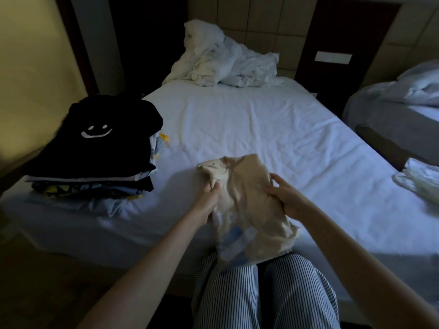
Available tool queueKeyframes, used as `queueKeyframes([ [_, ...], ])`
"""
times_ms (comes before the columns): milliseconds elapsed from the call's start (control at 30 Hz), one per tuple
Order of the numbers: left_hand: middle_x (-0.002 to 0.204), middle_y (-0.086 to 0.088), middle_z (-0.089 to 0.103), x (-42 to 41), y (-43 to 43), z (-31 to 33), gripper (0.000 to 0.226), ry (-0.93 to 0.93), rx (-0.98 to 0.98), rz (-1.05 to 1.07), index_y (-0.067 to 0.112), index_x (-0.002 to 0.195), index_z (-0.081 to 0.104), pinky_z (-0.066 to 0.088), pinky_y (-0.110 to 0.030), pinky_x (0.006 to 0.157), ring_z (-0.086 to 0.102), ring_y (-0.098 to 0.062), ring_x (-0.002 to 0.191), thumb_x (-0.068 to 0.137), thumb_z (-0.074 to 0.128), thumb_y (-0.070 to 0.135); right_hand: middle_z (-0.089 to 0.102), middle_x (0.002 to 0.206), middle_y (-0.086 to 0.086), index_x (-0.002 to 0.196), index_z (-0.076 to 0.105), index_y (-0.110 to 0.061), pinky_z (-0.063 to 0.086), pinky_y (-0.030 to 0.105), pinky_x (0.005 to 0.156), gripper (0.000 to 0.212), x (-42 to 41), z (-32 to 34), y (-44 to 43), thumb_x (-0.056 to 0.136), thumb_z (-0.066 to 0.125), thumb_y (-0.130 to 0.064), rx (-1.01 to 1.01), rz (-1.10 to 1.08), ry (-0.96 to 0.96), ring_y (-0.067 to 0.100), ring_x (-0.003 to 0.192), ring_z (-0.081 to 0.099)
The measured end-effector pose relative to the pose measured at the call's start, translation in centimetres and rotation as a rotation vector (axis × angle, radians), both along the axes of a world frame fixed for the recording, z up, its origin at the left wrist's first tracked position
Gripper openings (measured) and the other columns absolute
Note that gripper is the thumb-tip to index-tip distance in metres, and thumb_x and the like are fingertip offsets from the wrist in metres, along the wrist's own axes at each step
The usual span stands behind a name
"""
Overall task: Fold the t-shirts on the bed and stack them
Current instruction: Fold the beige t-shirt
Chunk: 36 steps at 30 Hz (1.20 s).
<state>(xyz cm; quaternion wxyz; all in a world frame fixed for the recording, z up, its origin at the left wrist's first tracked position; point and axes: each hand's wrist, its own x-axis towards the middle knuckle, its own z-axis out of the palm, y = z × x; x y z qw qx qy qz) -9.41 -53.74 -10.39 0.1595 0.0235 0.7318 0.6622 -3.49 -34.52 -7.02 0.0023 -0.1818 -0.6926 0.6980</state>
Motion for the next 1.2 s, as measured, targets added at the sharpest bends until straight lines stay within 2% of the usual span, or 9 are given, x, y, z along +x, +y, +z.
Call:
queueKeyframes([
  [200,0.128,-0.007,0.057,-1.5,-1.6,4.0,0.039,0.098,0.077,0.000,0.015,0.138,0.044,0.047,-0.024,0.079,0.056,-0.022,0.115,0.102,0.038,0.027,0.061,0.107,0.008,0.132,0.046,-0.018,0.057,0.030,0.066,0.043,-1.3,1.4,-2.0,0.094,0.046,0.001,-0.093,-0.047,0.082,0.022,0.091,0.062],
  [433,0.111,-0.002,0.059,-6.7,-7.0,13.2,0.033,0.189,0.009,0.009,0.019,0.131,0.048,0.049,-0.030,0.086,0.060,-0.019,0.097,0.101,0.040,0.031,0.061,0.108,0.009,0.135,0.045,-0.019,0.055,0.030,0.067,0.047,-7.2,6.9,-7.3,0.093,0.045,0.002,-0.197,-0.018,0.232,0.021,0.091,0.061],
  [533,0.084,-0.005,0.060,-10.3,-11.7,17.4,0.016,0.149,0.061,0.107,0.017,0.107,0.057,0.053,-0.023,0.059,0.061,-0.014,0.065,0.101,0.044,0.024,0.059,0.103,0.006,0.133,0.044,-0.018,0.052,0.030,0.067,0.044,-10.7,10.3,-11.9,0.094,0.045,0.001,-0.226,0.084,0.298,0.019,0.087,0.060],
  [600,0.084,-0.006,0.061,-12.6,-15.5,19.8,0.022,0.169,0.020,0.184,0.010,0.116,0.057,0.051,-0.021,0.047,0.061,-0.014,0.062,0.100,0.046,0.021,0.058,0.101,0.004,0.128,0.044,-0.017,0.052,0.031,0.072,0.038,-13.1,12.7,-15.6,0.095,0.043,0.001,-0.267,0.192,0.357,0.017,0.086,0.059],
  [733,0.125,-0.010,0.056,-15.5,-22.6,22.4,0.044,0.256,-0.175,0.297,0.011,0.140,0.041,0.050,-0.029,0.077,0.058,-0.021,0.099,0.100,0.045,0.028,0.054,0.118,0.009,0.130,0.040,-0.011,0.047,0.038,0.085,0.039,-18.3,14.1,-22.3,0.094,0.045,0.003,-0.177,0.327,0.344,0.027,0.104,0.055],
  [900,0.156,-0.009,0.021,-15.5,-26.1,19.6,0.078,0.317,-0.835,0.368,0.017,0.152,0.007,0.029,-0.040,0.111,0.027,-0.031,0.139,0.094,0.048,0.049,0.011,0.155,0.015,0.149,0.003,-0.010,0.026,0.044,0.111,0.070,-20.2,12.0,-27.1,0.097,0.044,-0.032,0.434,0.257,0.055,0.033,0.140,0.021],
  [967,0.157,-0.003,0.019,-15.0,-24.9,17.5,0.065,0.469,-0.989,0.329,0.029,0.151,0.011,0.024,-0.044,0.113,0.023,-0.033,0.140,0.096,0.036,0.053,0.003,0.157,0.009,0.150,0.005,-0.019,0.010,0.049,0.115,0.065,-19.8,11.3,-28.4,0.098,0.034,-0.044,0.774,0.272,0.189,0.029,0.143,0.008],
  [1033,0.158,0.000,0.012,-14.6,-23.6,13.6,0.057,0.528,-1.109,0.210,0.037,0.150,0.011,0.017,-0.047,0.114,0.015,-0.033,0.142,0.098,0.025,0.054,-0.001,0.158,0.006,0.149,0.010,-0.025,0.000,0.050,0.114,0.059,-19.1,9.5,-29.8,0.098,0.026,-0.049,0.892,0.382,0.249,0.027,0.144,-0.002],
  [1200,0.159,0.010,-0.002,-15.7,-23.8,6.5,0.052,0.471,-1.132,0.222,0.051,0.146,0.003,0.001,-0.054,0.115,-0.002,-0.031,0.145,0.096,0.014,0.060,-0.011,0.158,0.002,0.151,0.002,-0.028,-0.001,0.050,0.113,0.061,-19.1,3.0,-30.4,0.098,0.023,-0.051,0.823,0.476,0.286,0.022,0.145,-0.010],
])
